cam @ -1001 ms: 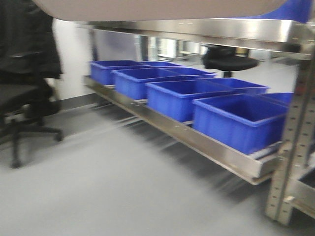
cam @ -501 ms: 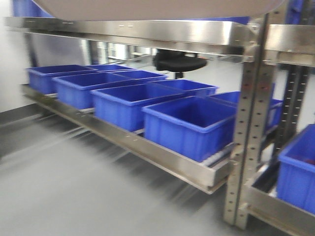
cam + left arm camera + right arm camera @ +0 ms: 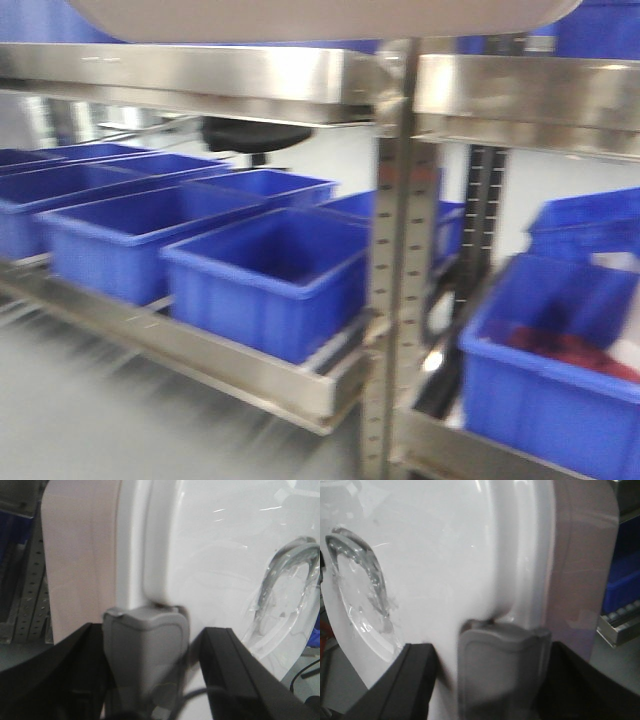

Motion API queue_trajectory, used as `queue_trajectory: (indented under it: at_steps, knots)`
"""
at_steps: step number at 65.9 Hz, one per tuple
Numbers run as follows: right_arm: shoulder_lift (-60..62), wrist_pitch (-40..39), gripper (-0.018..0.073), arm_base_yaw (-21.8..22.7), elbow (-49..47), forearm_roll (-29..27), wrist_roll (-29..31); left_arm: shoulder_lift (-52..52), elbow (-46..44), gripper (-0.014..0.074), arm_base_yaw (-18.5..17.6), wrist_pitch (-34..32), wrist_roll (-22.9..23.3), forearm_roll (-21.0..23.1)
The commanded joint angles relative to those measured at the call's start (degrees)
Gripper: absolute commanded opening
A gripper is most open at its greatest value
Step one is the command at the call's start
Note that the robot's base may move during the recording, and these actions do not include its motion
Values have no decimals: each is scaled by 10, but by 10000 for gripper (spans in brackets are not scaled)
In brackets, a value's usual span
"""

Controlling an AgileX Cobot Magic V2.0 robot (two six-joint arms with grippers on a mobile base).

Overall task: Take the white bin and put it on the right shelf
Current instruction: 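Turn the base to face the shelf rack with blue bins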

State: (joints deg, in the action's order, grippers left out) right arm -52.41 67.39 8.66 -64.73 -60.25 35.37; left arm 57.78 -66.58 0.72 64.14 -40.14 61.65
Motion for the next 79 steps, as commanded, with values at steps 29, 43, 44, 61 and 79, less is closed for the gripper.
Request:
queue_trajectory:
  at_steps: [29,43,44,61,79]
  knots:
    - [10,60,464,-9,-23,-127,7,-11,-21,248,-12,8,-9,89]
    - [10,60,464,-9,-23,-127,7,-11,-21,248,-12,8,-9,89]
    - [10,60,464,-9,-23,-127,7,-11,-21,248,-12,8,-9,89]
    - [10,60,464,-9,-23,-127,7,-3,-21,248,-12,8,-9,89]
    - [10,60,464,-9,-23,-127,7,6,-21,248,-12,4,-9,89]
